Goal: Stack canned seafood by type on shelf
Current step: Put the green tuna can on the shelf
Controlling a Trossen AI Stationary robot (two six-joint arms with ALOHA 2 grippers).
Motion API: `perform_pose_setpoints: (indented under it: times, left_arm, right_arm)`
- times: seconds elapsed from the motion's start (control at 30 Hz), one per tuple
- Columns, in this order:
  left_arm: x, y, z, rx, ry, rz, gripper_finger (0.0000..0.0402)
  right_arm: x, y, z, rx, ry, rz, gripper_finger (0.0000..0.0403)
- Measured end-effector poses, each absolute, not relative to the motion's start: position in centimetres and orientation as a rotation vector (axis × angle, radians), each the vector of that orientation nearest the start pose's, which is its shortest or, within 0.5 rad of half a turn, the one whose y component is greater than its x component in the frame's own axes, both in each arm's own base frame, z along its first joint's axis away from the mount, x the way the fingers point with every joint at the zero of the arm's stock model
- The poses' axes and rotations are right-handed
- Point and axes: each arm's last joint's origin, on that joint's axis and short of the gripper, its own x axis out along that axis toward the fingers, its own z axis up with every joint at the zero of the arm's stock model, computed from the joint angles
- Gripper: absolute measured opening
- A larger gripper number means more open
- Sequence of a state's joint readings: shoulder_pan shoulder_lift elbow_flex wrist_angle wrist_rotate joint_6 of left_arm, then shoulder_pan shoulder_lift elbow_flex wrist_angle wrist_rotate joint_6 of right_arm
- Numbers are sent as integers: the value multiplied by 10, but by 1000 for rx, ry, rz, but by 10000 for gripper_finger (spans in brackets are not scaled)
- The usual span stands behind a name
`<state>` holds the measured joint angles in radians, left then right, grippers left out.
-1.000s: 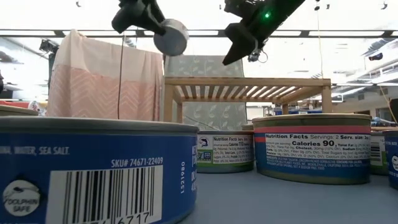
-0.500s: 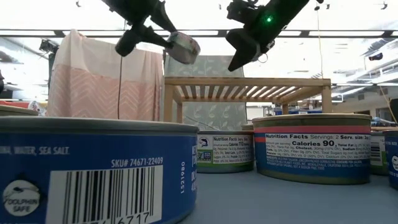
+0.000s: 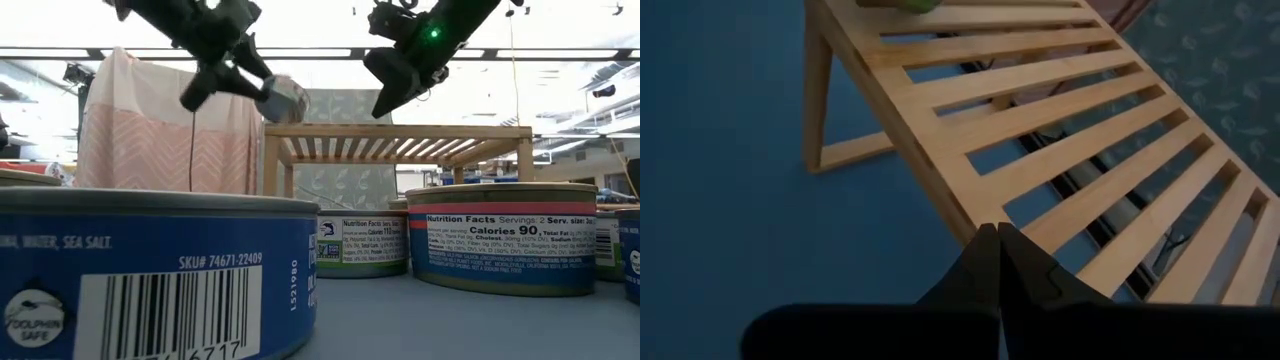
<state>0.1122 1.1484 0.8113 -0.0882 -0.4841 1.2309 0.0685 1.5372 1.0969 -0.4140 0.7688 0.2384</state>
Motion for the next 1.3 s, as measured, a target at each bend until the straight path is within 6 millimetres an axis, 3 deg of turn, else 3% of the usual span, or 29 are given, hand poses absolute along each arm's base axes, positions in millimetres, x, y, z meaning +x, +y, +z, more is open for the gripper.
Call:
perform_pose_setpoints:
  times: [0.33,0.9,1.07,1.3]
  left_arm:
    - [241,42,255,1312,676,292,159]
    - [238,45,253,1259,679,282,167]
    - [236,46,251,1259,768,263,192]
    - [239,46,261,1215,727,267,228]
  right_arm:
    - [317,1,250,-86,690,-764,0]
    - [317,1,251,-82,684,-765,0]
    - [317,3,250,-81,685,-758,0]
    - [317,3,250,-59,676,-765,0]
